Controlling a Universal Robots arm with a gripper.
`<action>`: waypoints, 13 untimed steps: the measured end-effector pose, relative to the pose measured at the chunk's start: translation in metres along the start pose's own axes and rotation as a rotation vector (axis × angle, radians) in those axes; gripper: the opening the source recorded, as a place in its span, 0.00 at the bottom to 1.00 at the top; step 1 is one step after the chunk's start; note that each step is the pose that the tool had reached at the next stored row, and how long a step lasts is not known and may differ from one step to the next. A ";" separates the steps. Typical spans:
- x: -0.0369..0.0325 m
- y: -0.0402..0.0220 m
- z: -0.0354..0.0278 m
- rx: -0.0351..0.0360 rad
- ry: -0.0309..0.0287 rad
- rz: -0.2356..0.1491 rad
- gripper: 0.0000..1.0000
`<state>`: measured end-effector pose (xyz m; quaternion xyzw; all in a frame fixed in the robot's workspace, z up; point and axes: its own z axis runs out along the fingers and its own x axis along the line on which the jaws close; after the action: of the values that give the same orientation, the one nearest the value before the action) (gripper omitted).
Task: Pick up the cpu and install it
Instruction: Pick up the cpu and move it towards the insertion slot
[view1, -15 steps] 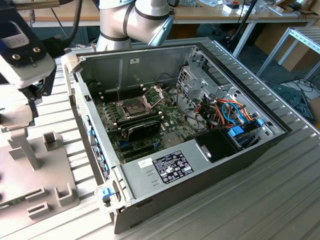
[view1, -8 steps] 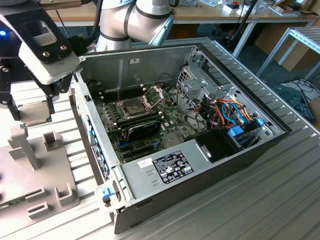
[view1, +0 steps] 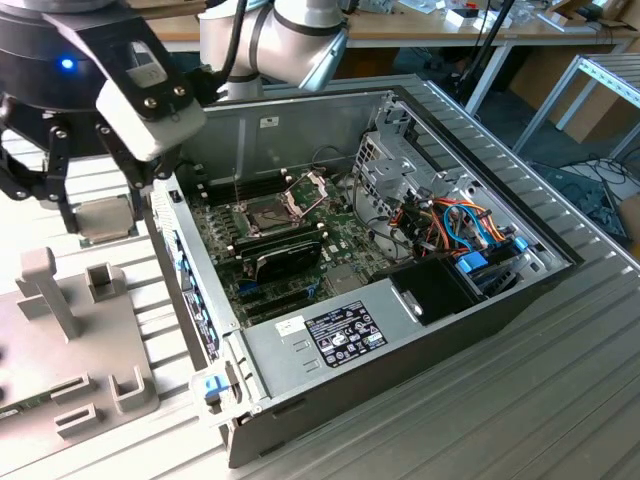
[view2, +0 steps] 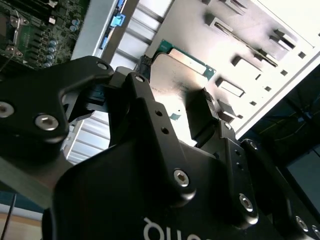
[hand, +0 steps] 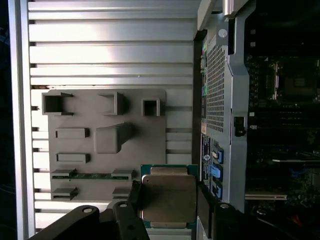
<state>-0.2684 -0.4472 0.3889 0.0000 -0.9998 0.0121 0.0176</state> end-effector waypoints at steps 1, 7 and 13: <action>-0.0025 0.0000 -0.0002 0.0001 0.0001 0.000 0.54; -0.0208 0.0000 -0.0007 0.0000 0.0000 0.000 0.54; -0.0400 0.0000 -0.0015 0.0002 0.0002 0.000 0.54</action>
<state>-0.2283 -0.4473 0.3890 0.0000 -0.9998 0.0122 0.0177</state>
